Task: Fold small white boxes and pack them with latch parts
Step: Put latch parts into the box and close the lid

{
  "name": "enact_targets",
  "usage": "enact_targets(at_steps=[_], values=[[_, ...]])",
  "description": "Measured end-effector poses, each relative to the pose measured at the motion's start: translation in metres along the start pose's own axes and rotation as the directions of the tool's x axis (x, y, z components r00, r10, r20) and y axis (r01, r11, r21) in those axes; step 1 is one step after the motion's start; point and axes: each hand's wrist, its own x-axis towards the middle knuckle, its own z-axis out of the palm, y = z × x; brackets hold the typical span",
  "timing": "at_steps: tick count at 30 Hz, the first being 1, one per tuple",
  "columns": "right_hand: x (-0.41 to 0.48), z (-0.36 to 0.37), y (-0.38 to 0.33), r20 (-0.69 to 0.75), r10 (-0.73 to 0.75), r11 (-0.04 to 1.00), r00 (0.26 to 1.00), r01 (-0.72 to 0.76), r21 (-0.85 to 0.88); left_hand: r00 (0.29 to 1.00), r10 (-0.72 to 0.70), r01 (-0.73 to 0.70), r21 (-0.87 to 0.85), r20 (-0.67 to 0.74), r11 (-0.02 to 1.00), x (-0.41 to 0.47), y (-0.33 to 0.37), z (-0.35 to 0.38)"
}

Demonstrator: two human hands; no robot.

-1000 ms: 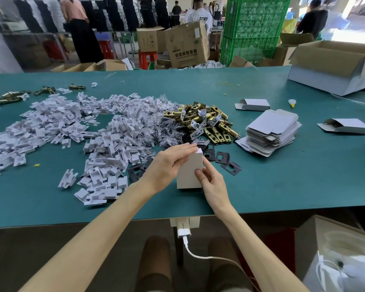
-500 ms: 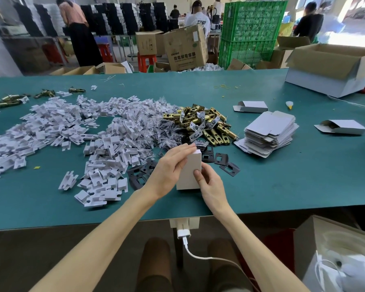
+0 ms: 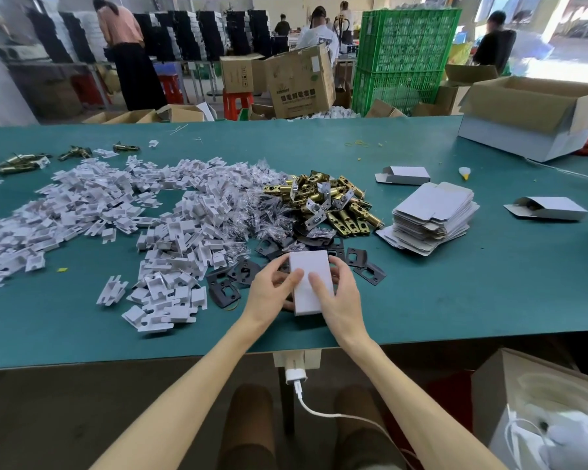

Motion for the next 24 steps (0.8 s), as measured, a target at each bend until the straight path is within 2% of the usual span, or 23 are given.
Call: enact_targets(at_steps=[5,8,14,19,24], values=[[-0.006,0.008,0.004,0.068,-0.095,0.958,0.993,0.110,-0.264,0.998,0.035,-0.038,-0.067,-0.048,0.997,-0.002,-0.010,-0.003],[-0.007,0.007,0.004,0.097,-0.102,0.942,0.990,0.127,-0.312,0.998,0.053,-0.058,-0.137,-0.041,0.989,-0.004,-0.011,-0.004],[-0.006,0.004,-0.014,0.162,-0.091,0.893,0.983,0.153,-0.423,0.997,0.075,-0.078,-0.173,-0.028,0.982,-0.003,-0.015,-0.005],[-0.007,0.007,-0.031,0.163,-0.028,0.843,0.986,0.111,-0.527,0.997,0.076,-0.076,-0.185,-0.012,0.980,-0.004,-0.014,-0.004],[0.003,-0.019,-0.044,0.243,0.120,0.775,0.963,0.062,-0.628,0.996,0.086,-0.081,-0.147,0.032,0.986,-0.005,-0.015,-0.001]])
